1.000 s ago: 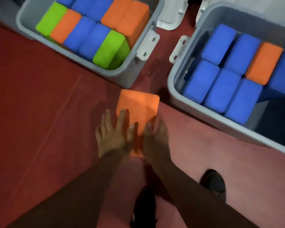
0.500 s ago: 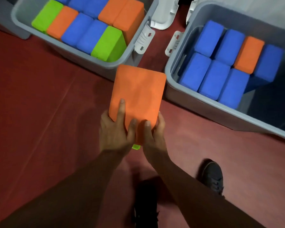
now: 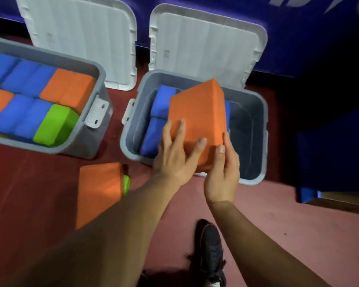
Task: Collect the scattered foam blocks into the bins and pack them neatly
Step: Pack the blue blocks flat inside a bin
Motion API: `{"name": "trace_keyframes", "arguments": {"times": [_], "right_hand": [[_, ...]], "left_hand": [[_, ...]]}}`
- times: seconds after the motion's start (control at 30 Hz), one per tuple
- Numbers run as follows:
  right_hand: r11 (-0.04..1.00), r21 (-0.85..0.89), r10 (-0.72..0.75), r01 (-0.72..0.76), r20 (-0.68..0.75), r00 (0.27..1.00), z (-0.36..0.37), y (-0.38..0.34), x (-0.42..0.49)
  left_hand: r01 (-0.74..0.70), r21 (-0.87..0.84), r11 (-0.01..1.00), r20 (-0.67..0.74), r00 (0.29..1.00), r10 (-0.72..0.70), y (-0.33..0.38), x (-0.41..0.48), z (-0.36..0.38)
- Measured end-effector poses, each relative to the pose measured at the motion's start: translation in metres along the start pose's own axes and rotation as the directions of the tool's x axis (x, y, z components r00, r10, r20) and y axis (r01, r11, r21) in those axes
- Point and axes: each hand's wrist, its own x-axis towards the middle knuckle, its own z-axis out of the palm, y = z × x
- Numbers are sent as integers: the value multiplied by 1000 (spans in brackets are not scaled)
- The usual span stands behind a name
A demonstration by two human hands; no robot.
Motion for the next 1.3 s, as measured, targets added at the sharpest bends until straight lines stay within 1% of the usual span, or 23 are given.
{"name": "trace_keyframes", "arguments": {"times": [0.07, 0.13, 0.23, 0.3, 0.33, 0.4, 0.5, 0.6, 0.67, 0.77, 0.83, 0.9, 0.97, 1.03, 1.13, 1.2, 1.3], "right_hand": [[1000, -29, 3, -5, -58, 998, -23, -2, 21], [999, -41, 22, -27, -122, 992, -41, -2, 39], [999, -15, 39, -43, -215, 976, -59, 4, 54], [995, -30, 82, -92, -250, 965, -63, 9, 60], [989, -57, 115, -133, -246, 962, -63, 11, 64], [974, -123, 167, -192, -190, 968, -60, 12, 79], [951, -218, 214, -218, -40, 976, -51, 5, 108], [930, -257, 289, -264, 68, 955, -46, 2, 129], [926, -230, 327, -301, 86, 941, -43, 4, 135], [918, -224, 358, -329, 106, 928, -34, 15, 141], [914, -229, 369, -334, 134, 920, -27, 27, 146], [906, -249, 387, -343, 158, 908, -20, 46, 149], [892, -299, 404, -340, 183, 896, -14, 65, 152], [874, -354, 419, -332, 207, 884, -9, 79, 156], [847, -406, 450, -342, 207, 869, -1, 100, 165], [826, -442, 467, -350, 189, 864, 4, 113, 169], [797, -485, 480, -360, 147, 865, 12, 133, 172]], "left_hand": [[31, -61, 998, 95, 995, -25, 29, 7, 21], [50, -64, 997, 181, 983, -37, 50, 9, 37], [78, -22, 997, 291, 954, -68, 75, 6, 53], [103, 22, 994, 322, 941, -105, 88, 6, 63], [106, 47, 993, 321, 940, -116, 92, 8, 67], [120, 68, 990, 281, 950, -134, 98, 17, 73], [171, 85, 982, 213, 959, -186, 100, 36, 73], [168, 147, 975, 185, 963, -194, 101, 50, 69], [147, 197, 969, 182, 966, -184, 99, 60, 70], [175, 221, 960, 201, 955, -220, 88, 76, 83], [179, 240, 954, 166, 961, -223, 76, 85, 95], [164, 294, 942, 131, 969, -210, 63, 93, 108], [141, 355, 924, 133, 971, -200, 47, 100, 121], [99, 403, 910, 99, 984, -150, 30, 107, 135], [49, 450, 891, -31, 999, -39, 7, 118, 157], [24, 479, 878, -103, 994, 29, -6, 125, 170], [10, 544, 839, -146, 986, 83, -24, 132, 187]]}}
